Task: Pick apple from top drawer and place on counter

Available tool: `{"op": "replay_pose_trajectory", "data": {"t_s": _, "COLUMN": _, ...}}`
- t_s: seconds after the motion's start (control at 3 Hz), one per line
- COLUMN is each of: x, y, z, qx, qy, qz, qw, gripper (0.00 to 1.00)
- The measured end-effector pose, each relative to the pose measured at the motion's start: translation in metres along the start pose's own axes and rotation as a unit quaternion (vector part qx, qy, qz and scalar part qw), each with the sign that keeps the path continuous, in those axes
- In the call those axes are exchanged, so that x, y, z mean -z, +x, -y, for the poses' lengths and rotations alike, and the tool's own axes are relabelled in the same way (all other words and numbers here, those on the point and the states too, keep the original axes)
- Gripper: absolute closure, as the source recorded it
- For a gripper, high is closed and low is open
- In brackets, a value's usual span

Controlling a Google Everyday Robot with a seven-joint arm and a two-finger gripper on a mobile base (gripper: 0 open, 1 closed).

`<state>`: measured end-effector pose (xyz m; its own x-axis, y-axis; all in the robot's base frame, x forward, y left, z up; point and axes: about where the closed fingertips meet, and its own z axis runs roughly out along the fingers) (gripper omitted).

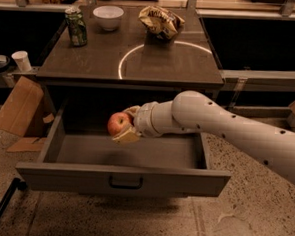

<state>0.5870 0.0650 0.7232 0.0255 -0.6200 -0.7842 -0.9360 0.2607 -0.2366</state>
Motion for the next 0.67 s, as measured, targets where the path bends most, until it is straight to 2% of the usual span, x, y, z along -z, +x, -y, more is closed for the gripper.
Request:
{"op": "replay_pose_trajectory", "data": {"t_s": 0.33, "x": 0.018, "y": -0.019, "z": 0.011, "qx": 0.011, "qy": 0.013, "qz": 0.014, "qw": 0.9998, "gripper": 1.00}}
{"op": "replay_pose_trajectory", "data": {"t_s": 0.67, "x": 0.071, "y": -0.073, "z": 0.036, "qx": 0.044, "qy": 0.047, "qz": 0.031, "qw": 0.9974, "gripper": 1.00}}
